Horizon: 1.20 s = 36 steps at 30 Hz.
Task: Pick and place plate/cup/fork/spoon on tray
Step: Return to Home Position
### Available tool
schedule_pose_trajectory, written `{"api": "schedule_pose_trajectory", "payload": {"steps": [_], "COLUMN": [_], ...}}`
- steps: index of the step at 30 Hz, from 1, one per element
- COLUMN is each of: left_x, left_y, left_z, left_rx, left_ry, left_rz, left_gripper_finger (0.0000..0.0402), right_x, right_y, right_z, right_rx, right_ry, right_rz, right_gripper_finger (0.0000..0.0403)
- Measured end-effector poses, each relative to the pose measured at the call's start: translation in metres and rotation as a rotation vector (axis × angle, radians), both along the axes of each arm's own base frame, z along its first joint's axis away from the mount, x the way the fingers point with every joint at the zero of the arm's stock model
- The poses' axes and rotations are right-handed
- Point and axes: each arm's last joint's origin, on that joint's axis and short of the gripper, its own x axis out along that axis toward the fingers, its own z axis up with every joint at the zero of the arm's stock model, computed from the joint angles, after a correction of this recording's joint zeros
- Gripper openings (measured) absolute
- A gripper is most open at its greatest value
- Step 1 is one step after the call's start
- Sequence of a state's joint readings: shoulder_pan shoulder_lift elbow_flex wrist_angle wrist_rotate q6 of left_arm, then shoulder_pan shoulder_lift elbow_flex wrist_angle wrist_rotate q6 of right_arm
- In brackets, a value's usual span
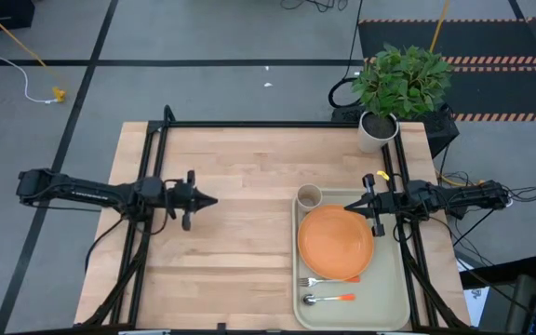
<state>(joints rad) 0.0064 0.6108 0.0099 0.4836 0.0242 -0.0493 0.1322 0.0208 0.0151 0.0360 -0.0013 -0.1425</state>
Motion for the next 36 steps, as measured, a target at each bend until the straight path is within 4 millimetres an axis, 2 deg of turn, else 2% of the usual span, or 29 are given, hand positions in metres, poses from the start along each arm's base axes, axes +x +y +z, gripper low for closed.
{"api": "schedule_pose_trajectory", "payload": {"steps": [23, 36], "left_x": [-0.026, -0.038], "left_y": [-0.008, -0.007], "left_z": [0.015, 0.014], "left_rx": [-0.004, 0.007], "left_ry": [-0.129, -0.142], "left_rz": [-0.045, -0.005], "left_gripper_finger": [0.0002, 0.0001], "right_x": [0.000, 0.000], "right_y": [0.000, 0.000], "right_z": [0.000, 0.000], "right_rx": [0.000, 0.000], "right_ry": [0.001, 0.001], "right_rz": [0.000, 0.000], "right_gripper_finger": [0.0000, 0.0000]}}
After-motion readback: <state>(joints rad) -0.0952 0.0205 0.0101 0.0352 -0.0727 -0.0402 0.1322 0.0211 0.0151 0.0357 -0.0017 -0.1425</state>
